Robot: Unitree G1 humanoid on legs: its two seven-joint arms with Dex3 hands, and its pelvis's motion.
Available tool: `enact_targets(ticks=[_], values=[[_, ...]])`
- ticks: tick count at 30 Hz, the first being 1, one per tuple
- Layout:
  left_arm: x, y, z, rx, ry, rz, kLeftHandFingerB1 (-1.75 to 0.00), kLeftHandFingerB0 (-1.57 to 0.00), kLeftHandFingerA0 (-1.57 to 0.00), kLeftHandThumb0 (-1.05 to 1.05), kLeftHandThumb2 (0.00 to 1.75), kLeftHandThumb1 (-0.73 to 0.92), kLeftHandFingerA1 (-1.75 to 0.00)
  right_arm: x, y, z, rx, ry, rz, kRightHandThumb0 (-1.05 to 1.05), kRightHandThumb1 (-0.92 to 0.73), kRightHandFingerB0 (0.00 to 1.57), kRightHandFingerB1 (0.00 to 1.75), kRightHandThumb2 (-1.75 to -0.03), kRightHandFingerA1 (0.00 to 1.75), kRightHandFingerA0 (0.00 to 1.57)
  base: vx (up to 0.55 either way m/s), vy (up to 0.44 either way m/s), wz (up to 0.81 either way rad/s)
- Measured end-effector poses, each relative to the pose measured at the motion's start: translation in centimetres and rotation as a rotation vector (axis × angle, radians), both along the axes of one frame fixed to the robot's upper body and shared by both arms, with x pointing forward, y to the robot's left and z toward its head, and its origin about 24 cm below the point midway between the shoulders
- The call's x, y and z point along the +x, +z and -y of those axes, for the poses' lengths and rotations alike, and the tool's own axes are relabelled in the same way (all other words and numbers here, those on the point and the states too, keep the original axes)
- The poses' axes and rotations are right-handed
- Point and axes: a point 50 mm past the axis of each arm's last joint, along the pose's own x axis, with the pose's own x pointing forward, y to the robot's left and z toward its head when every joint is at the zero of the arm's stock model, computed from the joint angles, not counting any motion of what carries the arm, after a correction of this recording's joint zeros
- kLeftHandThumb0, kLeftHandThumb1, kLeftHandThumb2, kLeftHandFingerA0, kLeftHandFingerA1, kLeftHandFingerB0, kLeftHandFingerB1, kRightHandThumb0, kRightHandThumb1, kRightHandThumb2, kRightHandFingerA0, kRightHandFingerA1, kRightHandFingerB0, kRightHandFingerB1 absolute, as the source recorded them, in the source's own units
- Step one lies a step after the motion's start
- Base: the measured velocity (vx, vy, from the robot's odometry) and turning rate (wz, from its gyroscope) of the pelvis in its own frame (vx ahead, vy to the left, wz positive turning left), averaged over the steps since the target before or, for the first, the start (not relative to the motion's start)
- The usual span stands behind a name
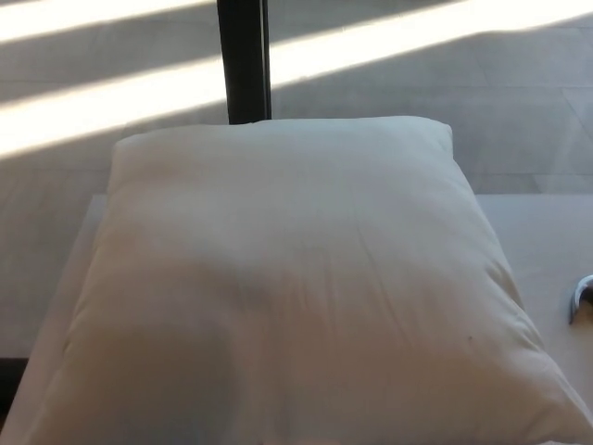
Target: A hammer is kept on the right hand side and a pillow is kept on the left hand side on the desk infront of the robot and the robot uses its right hand to pick up the hammer and makes a downward swinging motion to hit the pillow
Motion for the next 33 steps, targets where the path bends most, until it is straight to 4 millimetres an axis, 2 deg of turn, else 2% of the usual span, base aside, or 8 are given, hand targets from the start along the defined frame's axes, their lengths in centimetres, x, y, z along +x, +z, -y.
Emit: enact_targets(ticks=[3, 9, 10, 11, 16, 30, 31, 33], values=[[0.0, 0.0, 0.0, 0.0, 0.003, 0.005, -0.56, -0.76, -0.78, -0.49, 0.58, 0.6, -0.51, 1.5, 2.3, 0.1, 0.008, -0.035, 0.121, -0.82, -0.54, 0.0, 0.0, -0.82, 0.11, 0.0, 0.0, 0.0, 0.0], [-0.1, -0.1, 0.0, -0.005, 0.009, 0.007, -0.55, -0.76, -0.76, -0.49, 0.59, 0.61, -0.52, 3.3, 6.6, -0.6, -0.145, 0.04, 0.196, -0.88, -0.66, 0.02, 0.06, -0.97, 0.11, 0.0, 0.0, 0.0, 0.0], [-0.2, -0.1, 0.1, -0.006, 0.011, 0.007, -0.55, -0.76, -0.78, -0.5, 0.58, 0.61, -0.52, 3.6, 7.2, -0.9, -0.177, 0.064, 0.198, -0.81, -0.78, 0.0, 0.26, -0.66, 0.05, 0.0, 0.0, 0.0, 0.0], [-0.2, -0.1, 0.1, -0.007, 0.012, 0.006, -0.55, -0.77, -0.78, -0.5, 0.59, 0.61, -0.52, 3.8, 7.4, -1.1, -0.193, 0.076, 0.195, -0.97, -0.7, 0.0, 0.0, -1.02, 0.09, 0.0, 0.0, 0.0, 0.0], [-0.8, -0.3, 0.1, -0.012, 0.021, -0.003, -0.55, -0.76, -0.76, -0.51, 0.59, 0.61, -0.52, 4.6, 9.1, -3.1, -0.384, 0.224, 0.1, -1.05, -0.66, 0.04, 0.07, -1.03, 0.0, 0.0, 0.0, 0.0, 0.0], [-1.8, -0.4, 0.1, -0.016, 0.031, -0.018, -0.54, -0.76, -0.78, -0.51, 0.58, 0.59, -0.52, 8.0, 5.7, -10.6, -0.656, 0.69, -0.256, -0.98, -0.62, 0.13, 0.29, -1.04, 0.07, 0.0, 0.0, 0.0, 0.0], [-1.9, -0.4, 0.1, -0.016, 0.032, -0.017, -0.54, -0.74, -0.75, -0.51, 0.58, 0.6, -0.51, 8.2, 5.4, -11.0, -0.666, 0.713, -0.277, -0.94, -0.74, 0.12, 0.26, -0.64, 0.21, 0.0, 0.0, 0.0, 0.0], [-2.0, -0.4, 0.0, -0.017, 0.034, -0.016, -0.54, -0.75, -0.74, -0.52, 0.58, 0.6, -0.51, 8.5, 4.6, -11.8, -0.688, 0.762, -0.328, -0.92, -0.59, 0.04, 0.27, -1.02, 0.16, 0.0, 0.0, 0.0, 0.0]])
